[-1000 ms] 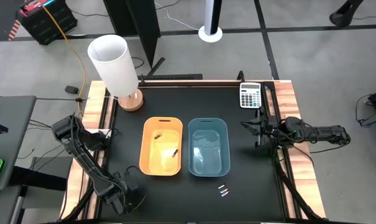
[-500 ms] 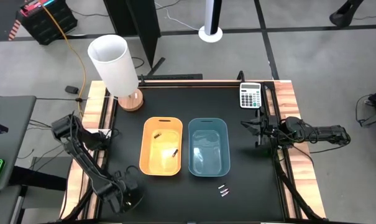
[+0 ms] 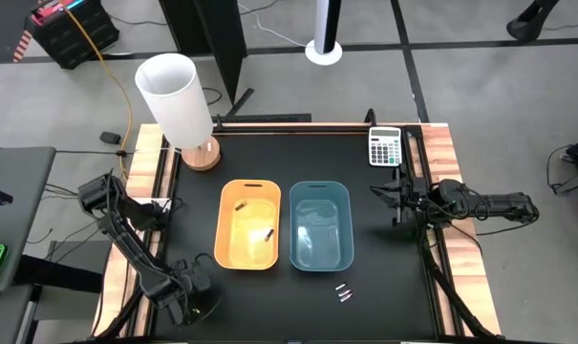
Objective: Sort batteries
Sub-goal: Put the black and into the yellow bin
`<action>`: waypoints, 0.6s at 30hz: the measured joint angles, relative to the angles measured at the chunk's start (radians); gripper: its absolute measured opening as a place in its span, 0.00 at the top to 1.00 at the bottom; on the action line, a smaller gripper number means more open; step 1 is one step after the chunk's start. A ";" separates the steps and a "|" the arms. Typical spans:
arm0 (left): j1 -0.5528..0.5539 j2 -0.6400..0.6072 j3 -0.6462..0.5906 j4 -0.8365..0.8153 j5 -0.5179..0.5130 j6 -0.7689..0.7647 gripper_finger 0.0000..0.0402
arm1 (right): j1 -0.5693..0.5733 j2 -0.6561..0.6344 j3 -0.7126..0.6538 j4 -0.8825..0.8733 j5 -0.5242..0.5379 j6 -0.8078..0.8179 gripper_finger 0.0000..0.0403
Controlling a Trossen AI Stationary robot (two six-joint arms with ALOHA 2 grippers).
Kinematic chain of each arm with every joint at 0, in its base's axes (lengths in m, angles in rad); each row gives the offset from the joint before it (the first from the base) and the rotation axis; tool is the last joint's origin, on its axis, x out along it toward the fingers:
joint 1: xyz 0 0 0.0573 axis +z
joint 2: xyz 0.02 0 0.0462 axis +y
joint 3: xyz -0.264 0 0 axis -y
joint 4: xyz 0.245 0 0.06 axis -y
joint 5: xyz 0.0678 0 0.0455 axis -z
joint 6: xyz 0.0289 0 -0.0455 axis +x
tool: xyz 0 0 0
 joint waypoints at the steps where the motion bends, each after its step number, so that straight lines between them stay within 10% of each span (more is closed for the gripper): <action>1: 0.000 0.000 0.000 0.000 0.000 0.005 0.96 | 0.000 0.000 0.000 0.000 0.000 0.000 0.90; 18: 0.001 -0.224 0.132 -0.101 -0.098 0.119 0.97 | 0.000 0.000 0.000 0.000 0.000 -0.002 0.90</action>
